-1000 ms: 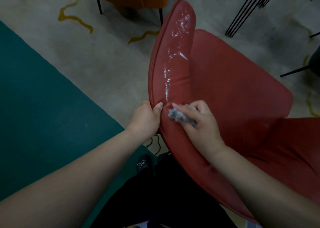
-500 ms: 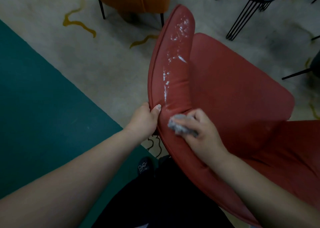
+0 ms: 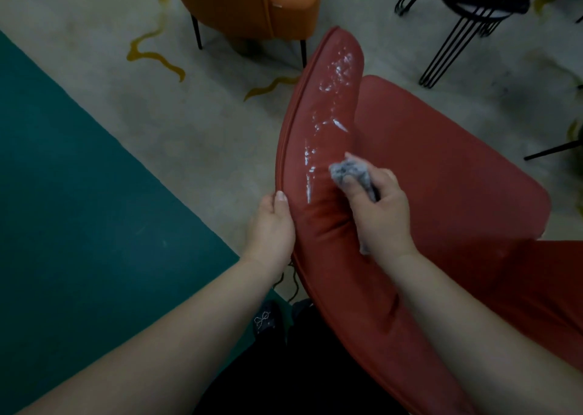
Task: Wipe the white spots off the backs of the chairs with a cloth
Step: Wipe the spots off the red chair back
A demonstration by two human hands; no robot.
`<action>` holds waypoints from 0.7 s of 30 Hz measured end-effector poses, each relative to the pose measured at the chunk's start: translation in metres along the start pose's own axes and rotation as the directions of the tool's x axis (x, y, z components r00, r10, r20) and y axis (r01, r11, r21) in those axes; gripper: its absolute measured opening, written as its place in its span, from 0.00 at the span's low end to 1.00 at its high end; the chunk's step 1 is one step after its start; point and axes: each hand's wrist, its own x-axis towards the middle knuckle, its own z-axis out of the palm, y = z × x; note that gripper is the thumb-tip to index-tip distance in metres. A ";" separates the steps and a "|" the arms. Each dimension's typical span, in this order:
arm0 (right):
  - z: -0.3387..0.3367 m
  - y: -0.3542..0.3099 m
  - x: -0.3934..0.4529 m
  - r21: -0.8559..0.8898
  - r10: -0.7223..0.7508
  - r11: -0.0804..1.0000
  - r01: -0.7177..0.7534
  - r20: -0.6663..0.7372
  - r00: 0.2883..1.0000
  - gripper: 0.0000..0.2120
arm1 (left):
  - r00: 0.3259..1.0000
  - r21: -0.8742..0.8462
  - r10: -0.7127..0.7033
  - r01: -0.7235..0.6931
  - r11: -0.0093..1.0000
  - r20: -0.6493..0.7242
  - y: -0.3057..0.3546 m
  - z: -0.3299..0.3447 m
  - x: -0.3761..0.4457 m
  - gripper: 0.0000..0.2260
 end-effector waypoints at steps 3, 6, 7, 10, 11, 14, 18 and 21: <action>0.014 -0.008 0.046 -0.060 -0.042 0.997 0.039 -0.043 0.998 0.17 | 0.987 -0.033 0.021 -0.027 0.999 -0.158 0.014 0.014 0.015 0.19; 0.040 -0.015 0.070 -0.196 -0.148 0.965 0.171 0.126 0.981 0.17 | 0.963 0.026 0.109 -0.106 0.994 -0.246 0.010 0.023 0.023 0.19; 0.045 -0.012 0.066 -0.264 -0.187 0.936 0.232 0.187 0.964 0.17 | 0.956 0.014 0.131 -0.132 0.991 -0.263 0.006 0.024 0.024 0.19; 0.031 0.007 0.030 -0.298 -0.283 0.885 0.357 0.265 0.922 0.18 | 0.952 -0.061 0.146 -0.168 0.984 -0.270 -0.002 0.025 0.027 0.18; 0.022 0.015 0.016 -0.266 -0.301 0.889 0.372 0.271 0.914 0.18 | 0.951 -0.086 0.146 -0.175 0.981 -0.272 -0.003 0.026 0.029 0.18; 0.012 0.026 0.004 -0.198 -0.288 0.922 0.333 0.224 0.931 0.19 | 0.942 -0.147 0.152 -0.203 0.968 -0.300 -0.004 0.026 0.029 0.17; 0.042 0.010 0.055 -0.175 -0.126 0.976 0.128 0.019 0.992 0.18 | 0.937 -0.160 0.174 -0.231 0.960 -0.304 -0.004 0.027 0.030 0.18; 0.034 0.015 0.039 -0.172 -0.266 0.942 0.290 0.148 0.953 0.18 | 0.930 -0.158 0.189 -0.247 0.956 -0.315 -0.007 0.027 0.032 0.17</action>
